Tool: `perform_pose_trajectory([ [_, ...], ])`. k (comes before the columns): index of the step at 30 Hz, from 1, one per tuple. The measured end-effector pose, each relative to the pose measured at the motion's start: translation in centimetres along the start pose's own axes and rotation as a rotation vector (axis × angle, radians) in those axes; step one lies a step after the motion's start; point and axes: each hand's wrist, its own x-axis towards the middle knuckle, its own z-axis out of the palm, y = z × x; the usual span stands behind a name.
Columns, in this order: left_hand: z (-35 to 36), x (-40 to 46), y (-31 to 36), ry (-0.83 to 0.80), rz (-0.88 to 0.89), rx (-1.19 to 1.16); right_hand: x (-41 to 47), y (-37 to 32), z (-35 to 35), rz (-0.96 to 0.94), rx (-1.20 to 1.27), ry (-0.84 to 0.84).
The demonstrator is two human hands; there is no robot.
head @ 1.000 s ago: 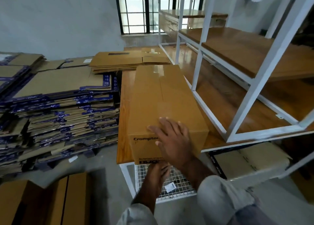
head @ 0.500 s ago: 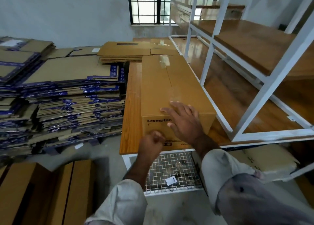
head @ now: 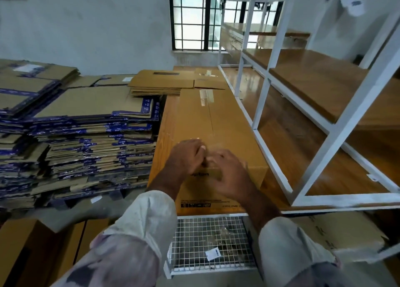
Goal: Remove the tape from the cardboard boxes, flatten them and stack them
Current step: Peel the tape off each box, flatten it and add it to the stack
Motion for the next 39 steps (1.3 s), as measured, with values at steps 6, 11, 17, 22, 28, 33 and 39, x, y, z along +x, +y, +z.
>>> perform_pose_trajectory([
  [6, 0.5, 0.5, -0.2, -0.015, 0.013, 0.148, 5.0, 3.2, -2.2, 0.069, 0.004, 0.044],
  [11, 0.5, 0.4, -0.4, -0.043, -0.021, 0.122, 8.0, 3.7, -2.6, 0.019, -0.216, -0.127],
  [17, 0.0, 0.0, 0.7, -0.163, -0.083, 0.173, 8.4, 4.4, -2.1, -0.041, -0.162, -0.018],
  [22, -0.4, -0.3, 1.3, -0.198, -0.080, 0.237, 8.5, 4.5, -2.5, -0.071, -0.137, -0.045],
  [28, -0.5, -0.3, 1.9, -0.184, -0.102, 0.256, 10.5, 3.2, -4.2, 0.019, -0.173, -0.254],
  [33, -0.4, 0.0, 1.6, -0.153, -0.074, 0.268, 8.2, -0.3, -4.2, 0.054, -0.334, -0.127],
  [39, 1.5, -0.6, 1.4, 0.016, 0.103, 0.363, 1.2, -3.0, -5.0, 0.076, -0.334, 0.078],
])
